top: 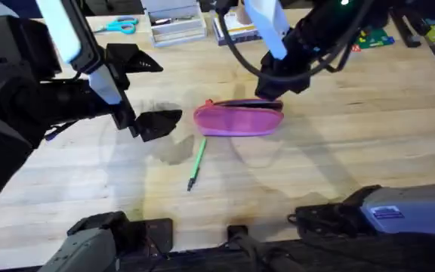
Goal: Unzip the bag, pick up the pens from the table one at a time and place them inside, then zip the bag closed.
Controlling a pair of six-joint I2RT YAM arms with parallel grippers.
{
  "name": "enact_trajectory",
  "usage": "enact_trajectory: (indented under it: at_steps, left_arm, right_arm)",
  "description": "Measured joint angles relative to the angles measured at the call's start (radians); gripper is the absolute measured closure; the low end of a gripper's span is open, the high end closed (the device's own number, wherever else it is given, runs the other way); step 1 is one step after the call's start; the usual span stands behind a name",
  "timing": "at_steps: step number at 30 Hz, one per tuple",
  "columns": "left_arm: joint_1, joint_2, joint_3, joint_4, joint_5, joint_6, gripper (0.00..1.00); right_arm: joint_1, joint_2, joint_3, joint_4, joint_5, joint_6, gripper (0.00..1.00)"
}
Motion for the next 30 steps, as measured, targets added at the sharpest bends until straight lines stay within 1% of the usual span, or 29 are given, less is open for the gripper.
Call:
enact_trajectory:
  at_steps: [14, 20, 30]
  left_arm:
    - [0.0, 0.0, 0.0, 0.0, 0.0, 0.0, 0.007]
    - [0.0, 0.0, 0.0, 0.0, 0.0, 0.0, 0.007]
    - [0.0, 0.0, 0.0, 0.0, 0.0, 0.0, 0.007]
  right_arm:
    - [0.0, 0.157, 0.0, 0.0, 0.0, -0.006, 0.968]
    - [0.0, 0.183, 0.0, 0.025, 0.0, -0.016, 0.969]
    - [0.007, 0.22, 0.0, 0.057, -0.052, -0.063, 0.969]
